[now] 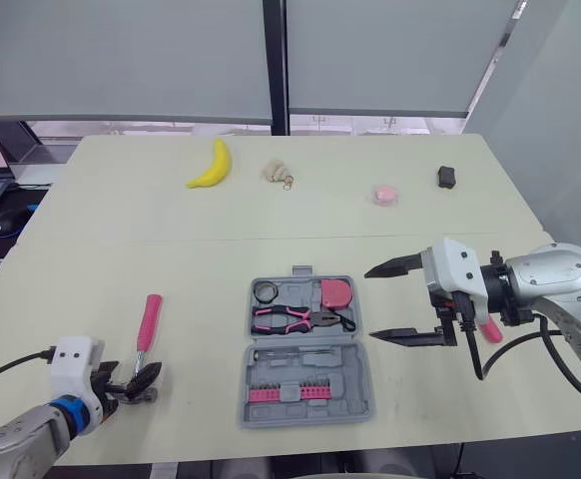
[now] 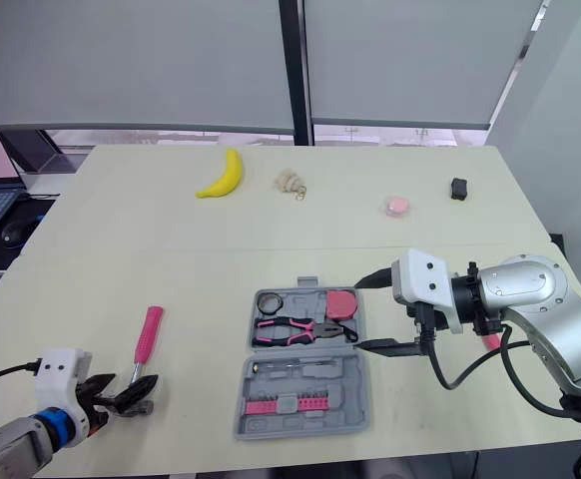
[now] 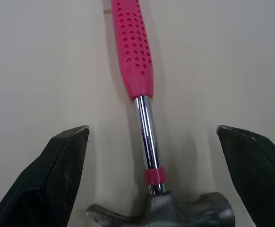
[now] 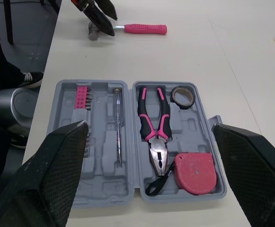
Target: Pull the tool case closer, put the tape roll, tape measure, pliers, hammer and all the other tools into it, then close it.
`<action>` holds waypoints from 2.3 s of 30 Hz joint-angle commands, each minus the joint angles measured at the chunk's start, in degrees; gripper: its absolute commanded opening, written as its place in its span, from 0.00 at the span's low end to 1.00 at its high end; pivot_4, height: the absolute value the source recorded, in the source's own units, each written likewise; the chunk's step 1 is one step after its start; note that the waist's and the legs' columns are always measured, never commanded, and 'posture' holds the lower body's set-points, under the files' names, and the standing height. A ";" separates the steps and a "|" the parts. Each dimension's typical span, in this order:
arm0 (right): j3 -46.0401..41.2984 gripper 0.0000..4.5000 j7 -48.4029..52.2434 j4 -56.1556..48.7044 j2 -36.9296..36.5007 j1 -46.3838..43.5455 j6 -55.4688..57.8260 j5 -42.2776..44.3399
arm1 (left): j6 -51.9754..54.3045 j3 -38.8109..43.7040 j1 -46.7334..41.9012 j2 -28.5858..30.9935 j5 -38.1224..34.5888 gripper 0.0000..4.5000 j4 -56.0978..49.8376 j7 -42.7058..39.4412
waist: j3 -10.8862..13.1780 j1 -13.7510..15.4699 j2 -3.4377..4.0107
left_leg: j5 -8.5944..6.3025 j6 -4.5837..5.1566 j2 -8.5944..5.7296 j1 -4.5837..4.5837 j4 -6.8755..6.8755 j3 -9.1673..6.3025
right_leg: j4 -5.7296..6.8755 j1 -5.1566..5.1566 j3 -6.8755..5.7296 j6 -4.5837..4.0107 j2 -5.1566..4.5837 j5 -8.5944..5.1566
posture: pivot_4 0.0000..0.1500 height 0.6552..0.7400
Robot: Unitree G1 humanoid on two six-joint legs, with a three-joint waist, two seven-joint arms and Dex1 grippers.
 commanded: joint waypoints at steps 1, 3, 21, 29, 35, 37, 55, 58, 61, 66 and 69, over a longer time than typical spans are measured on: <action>-0.52 0.99 -0.69 -1.93 -0.01 0.64 -0.49 -0.04 | -0.38 -2.09 -1.98 -0.63 2.16 1.00 1.01 2.56 | 0.00 0.03 0.00 | 0.00 0.00 0.00 0.00 0.00 0.00 | 0.00 0.00 0.01 0.00 0.00 0.00 | 1.00 0.85; -0.56 0.99 -0.97 -2.45 -0.15 1.18 -0.33 -0.10 | 0.29 -3.75 -3.24 -1.03 3.05 1.00 1.47 3.69 | -0.02 0.07 0.06 | 0.00 0.00 -0.02 0.01 0.01 -0.01 | 0.00 0.02 0.01 0.01 0.00 0.00 | 1.00 0.85; -1.46 1.00 -1.90 -4.17 -0.76 2.21 1.48 0.81 | 2.59 -6.89 -3.99 -3.48 4.57 0.01 1.05 5.99 | -0.42 0.18 0.77 | 0.01 0.00 -0.13 0.11 0.04 0.03 | 0.00 0.13 0.09 0.09 -0.01 0.05 | 1.00 0.85; -2.55 1.00 -1.38 -3.98 -2.27 3.42 1.39 1.25 | 10.31 -8.77 -0.86 -6.87 0.67 0.01 -17.10 9.31 | -0.35 0.19 0.66 | 0.00 -0.01 -0.13 -0.04 0.02 0.11 | -0.41 0.14 0.11 0.35 -0.02 0.20 | 1.00 0.85; -2.07 1.00 0.04 -3.16 -3.28 3.02 0.80 0.91 | 12.15 -12.54 -1.29 -11.77 2.55 0.01 -21.33 15.29 | -0.19 0.18 0.36 | 0.00 0.00 -0.13 -0.04 0.07 0.05 | -0.44 0.20 0.14 0.37 0.03 0.23 | 1.00 0.85; -1.97 1.00 0.43 -2.76 -3.41 2.72 0.67 0.80 | 11.14 -13.37 -1.46 -12.97 3.42 0.01 -20.02 16.51 | -0.19 0.09 0.36 | 0.00 0.00 -0.14 -0.04 0.06 0.05 | -0.43 0.20 0.16 0.37 0.18 0.23 | 1.00 0.85; -3.36 1.00 0.60 -3.46 -3.83 2.57 1.81 1.49 | 2.71 -8.54 4.61 -10.71 0.95 0.64 -18.93 8.74 | -0.21 -0.18 0.41 | 0.00 0.00 -0.05 0.07 0.07 0.06 | -0.45 0.22 0.23 0.10 0.65 0.30 | 1.00 0.85; -3.77 1.00 -0.96 -4.19 -3.22 2.74 2.53 1.82 | -2.37 -4.28 6.92 -5.18 -1.98 0.85 -19.31 -0.32 | -0.20 -0.04 0.39 | 0.00 0.00 0.04 -0.04 0.01 0.02 | -0.45 0.07 0.22 0.01 0.71 0.27 | 1.00 0.85; -3.88 1.00 -3.24 -5.36 -2.70 3.23 3.87 2.07 | -11.10 -3.90 6.77 3.81 -0.42 0.99 -15.26 -11.94 | -0.18 0.34 0.42 | 0.00 0.00 0.10 -0.03 -0.02 0.04 | -0.43 0.05 0.10 -0.22 0.69 0.21 | 1.00 0.85; -3.06 1.00 -6.83 -8.31 -1.44 4.47 6.53 2.71 | -43.21 -9.79 -5.27 21.49 8.54 0.99 2.54 -35.41 | -0.12 1.70 0.52 | 0.01 -0.01 0.12 0.02 0.01 0.06 | -0.44 -0.17 -0.08 -0.85 0.68 0.05 | 1.00 0.85; -2.42 1.00 -8.55 -10.10 -0.16 4.79 8.63 4.13 | -67.05 -18.82 -18.13 28.92 15.34 0.99 16.59 -47.87 | -0.11 1.71 0.55 | 0.00 -0.02 0.10 -0.05 -0.03 0.35 | -0.48 -0.07 0.06 -0.84 0.41 0.09 | 1.00 0.85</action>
